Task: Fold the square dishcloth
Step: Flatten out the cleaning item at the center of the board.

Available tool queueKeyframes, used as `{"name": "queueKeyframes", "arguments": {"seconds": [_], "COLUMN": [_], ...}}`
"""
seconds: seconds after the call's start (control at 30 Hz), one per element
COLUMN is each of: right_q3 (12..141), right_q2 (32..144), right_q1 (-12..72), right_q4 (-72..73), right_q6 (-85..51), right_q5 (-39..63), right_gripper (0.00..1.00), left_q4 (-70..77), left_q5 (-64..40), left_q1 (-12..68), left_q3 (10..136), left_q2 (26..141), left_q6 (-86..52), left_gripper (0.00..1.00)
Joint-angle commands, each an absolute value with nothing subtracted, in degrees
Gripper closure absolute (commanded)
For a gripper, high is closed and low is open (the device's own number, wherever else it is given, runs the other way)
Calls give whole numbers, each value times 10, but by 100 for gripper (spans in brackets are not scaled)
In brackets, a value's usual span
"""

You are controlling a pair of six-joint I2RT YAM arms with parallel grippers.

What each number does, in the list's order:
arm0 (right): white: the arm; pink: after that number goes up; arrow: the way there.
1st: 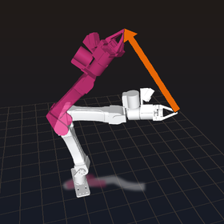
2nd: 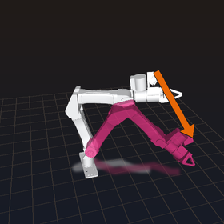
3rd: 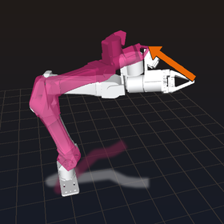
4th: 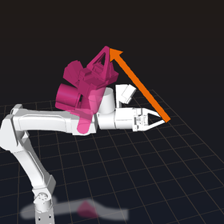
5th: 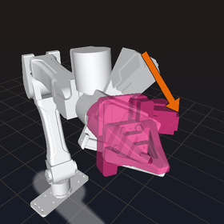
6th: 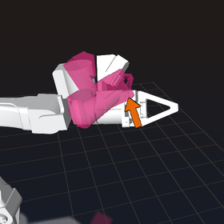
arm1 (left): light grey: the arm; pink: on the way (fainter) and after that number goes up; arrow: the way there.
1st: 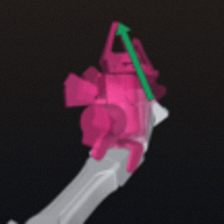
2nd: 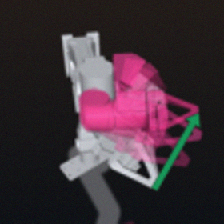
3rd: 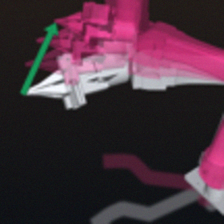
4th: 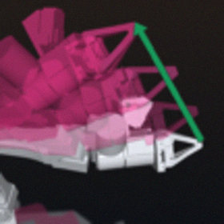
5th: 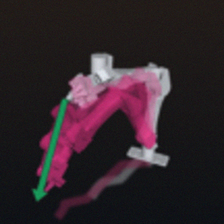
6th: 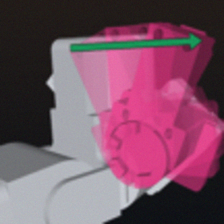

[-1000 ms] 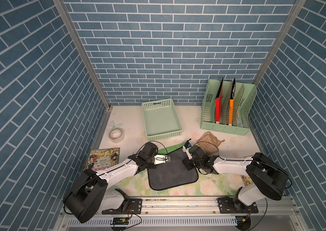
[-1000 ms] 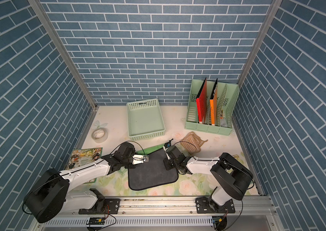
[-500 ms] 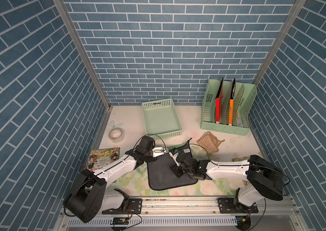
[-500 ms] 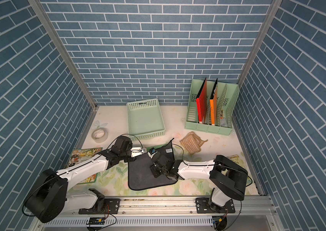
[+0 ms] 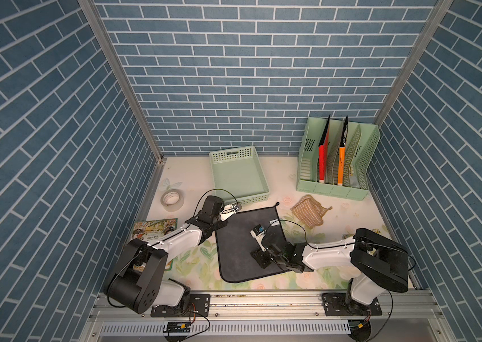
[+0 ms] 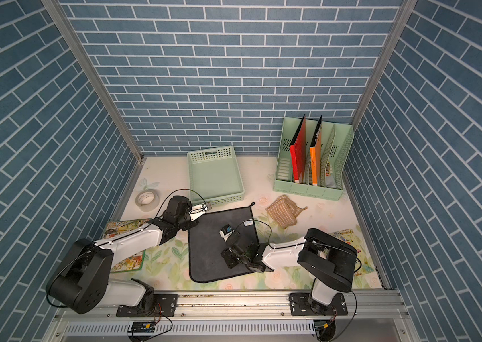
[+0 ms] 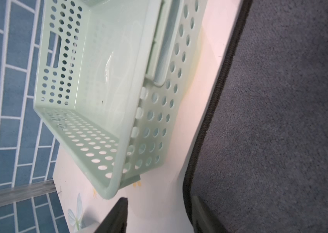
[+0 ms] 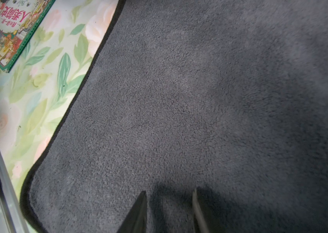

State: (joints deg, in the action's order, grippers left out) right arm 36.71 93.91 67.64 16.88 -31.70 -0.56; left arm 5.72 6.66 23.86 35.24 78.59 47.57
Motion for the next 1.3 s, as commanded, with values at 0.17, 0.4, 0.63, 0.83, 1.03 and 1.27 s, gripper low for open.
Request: {"name": "queueKeyframes", "arguments": {"seconds": [0.17,0.4,0.63,0.83,1.03,1.27], "right_q3": [397,428,528,589,573,533], "right_q2": [870,891,987,1067,1080,1054], "right_q1": [662,577,515,476,464,456], "right_q4": [59,58,44,39,53,62], "right_q6": [-319,-290,-251,-242,-245,-245], "right_q5": [-10,36,69,86,90,87], "right_gripper": [57,60,64,66,67,68], "left_q4": [-236,-432,-461,-427,-401,-403], "left_q5": [-107,-168,-156,-133,-97,-62], "left_q1": [270,429,494,549,598,598], "left_q3": [391,334,303,305,297,308], "left_q2": [619,518,554,619,667,643], "left_q6": [529,564,534,500,474,470], "left_gripper": [39,52,62,56,60,94]}}
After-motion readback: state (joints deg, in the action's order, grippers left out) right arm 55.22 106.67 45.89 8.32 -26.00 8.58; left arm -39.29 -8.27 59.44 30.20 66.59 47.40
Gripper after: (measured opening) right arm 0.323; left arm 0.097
